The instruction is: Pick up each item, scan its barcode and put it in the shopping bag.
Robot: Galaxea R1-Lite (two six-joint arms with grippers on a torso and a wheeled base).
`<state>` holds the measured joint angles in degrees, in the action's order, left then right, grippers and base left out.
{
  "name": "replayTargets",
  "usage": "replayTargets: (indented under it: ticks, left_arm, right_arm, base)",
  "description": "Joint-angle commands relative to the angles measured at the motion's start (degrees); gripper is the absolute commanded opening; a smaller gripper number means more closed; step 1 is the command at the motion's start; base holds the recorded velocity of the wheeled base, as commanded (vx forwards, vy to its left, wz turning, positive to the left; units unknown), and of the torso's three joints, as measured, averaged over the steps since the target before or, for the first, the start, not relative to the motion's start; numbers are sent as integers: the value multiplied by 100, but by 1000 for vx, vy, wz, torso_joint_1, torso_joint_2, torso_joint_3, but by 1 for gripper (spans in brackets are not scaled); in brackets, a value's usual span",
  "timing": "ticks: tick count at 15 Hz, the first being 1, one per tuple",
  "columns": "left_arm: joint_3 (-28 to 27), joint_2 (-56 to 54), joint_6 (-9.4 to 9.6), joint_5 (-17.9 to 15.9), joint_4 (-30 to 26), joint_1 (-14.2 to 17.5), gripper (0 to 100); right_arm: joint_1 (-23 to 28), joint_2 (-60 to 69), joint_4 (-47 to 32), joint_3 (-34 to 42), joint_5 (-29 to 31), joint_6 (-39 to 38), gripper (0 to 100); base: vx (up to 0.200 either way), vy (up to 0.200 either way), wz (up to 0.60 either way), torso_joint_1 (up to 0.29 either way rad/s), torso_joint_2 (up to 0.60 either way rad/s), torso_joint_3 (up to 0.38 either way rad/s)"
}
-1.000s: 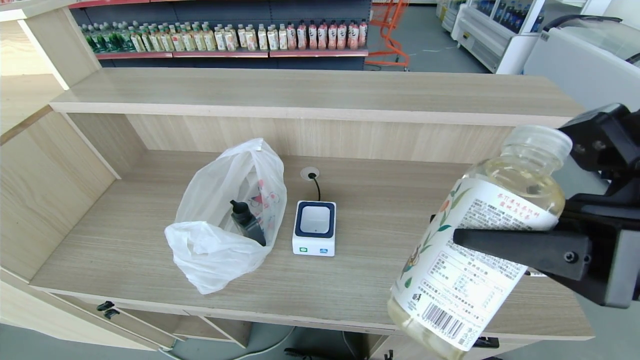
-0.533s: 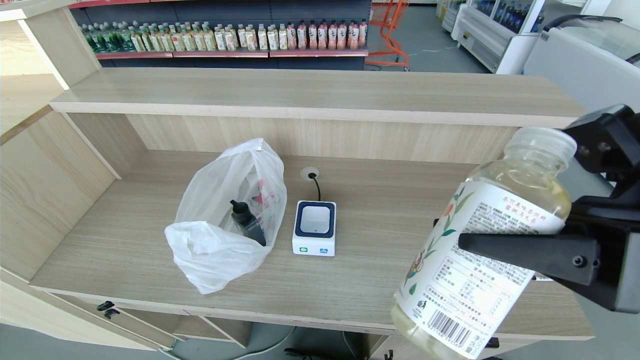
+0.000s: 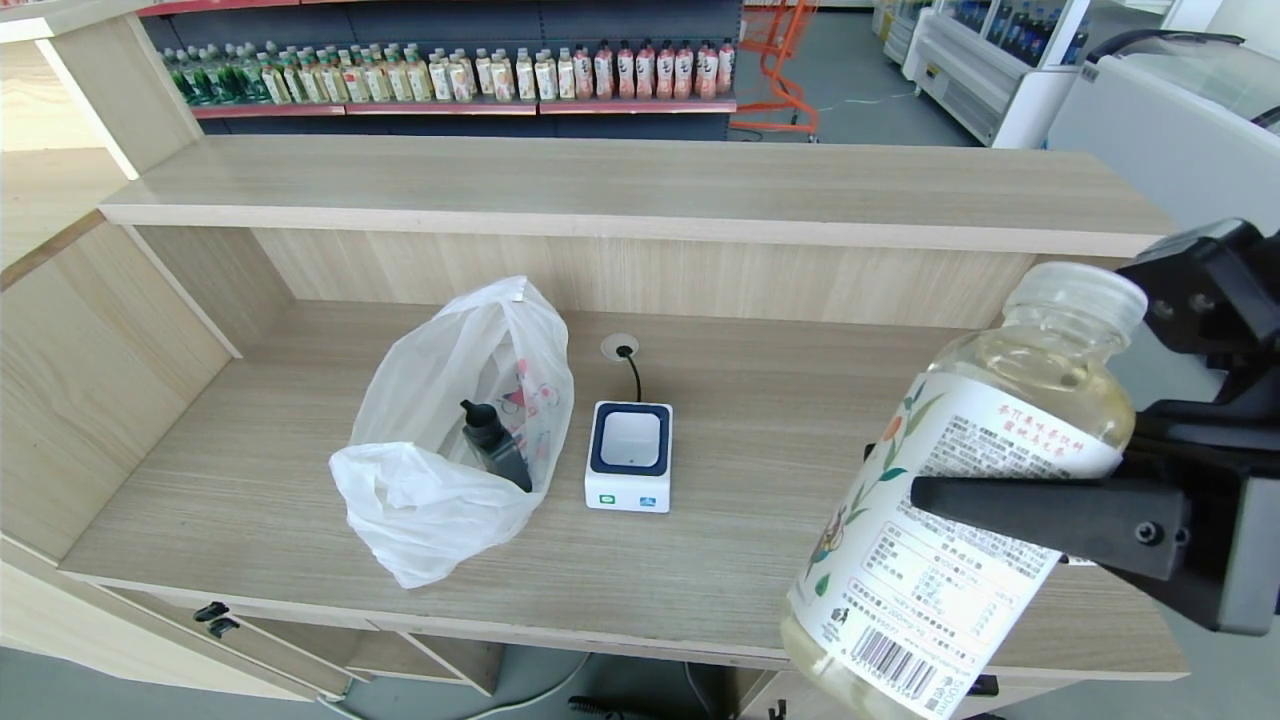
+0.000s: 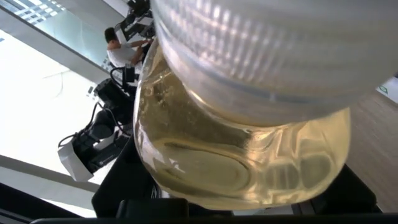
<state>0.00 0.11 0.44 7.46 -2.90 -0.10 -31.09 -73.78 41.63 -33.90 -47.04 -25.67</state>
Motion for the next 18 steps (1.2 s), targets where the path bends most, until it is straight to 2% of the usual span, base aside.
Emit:
replayTargets:
  ticks: [1, 2, 3, 5, 7, 12, 14, 18]
  left_arm:
    - [0, -2, 0, 1, 0, 1, 100]
    - [0, -2, 0, 1, 0, 1, 100]
    - [0, -2, 0, 1, 0, 1, 100]
    - [0, -2, 0, 1, 0, 1, 100]
    - [0, -2, 0, 1, 0, 1, 100]
    - [0, -2, 0, 1, 0, 1, 100]
    - [0, -2, 0, 1, 0, 1, 100]
    - [0, -2, 9, 1, 0, 1, 100]
  right_arm:
    - [24, -40, 3, 24, 20, 229, 0]
    - [147, -58, -23, 86, 29, 836, 0]
    - [560, -163, -111, 191, 37, 2022, 0]
    - [1544, -357, -454, 209, 266, 4861, 0]
    - [2133, -313, -551, 332, 828, 6478, 0]
    - [2669, -154, -507, 516, 1672, 8649, 0]
    - [2669, -75, -507, 534, 1980, 9124, 0]
    - [2669, 48, -507, 499, 2015, 9537, 0]
  base:
    - [0, 0, 0, 0, 0, 0]
    - [0, 0, 0, 0, 0, 0]
    - [0, 0, 0, 0, 0, 0]
    - [0, 0, 0, 0, 0, 0]
    - [0, 0, 0, 0, 0, 0]
    - [0, 0, 0, 0, 0, 0]
    - [0, 0, 0, 0, 0, 0]
    - [0, 0, 0, 0, 0, 0]
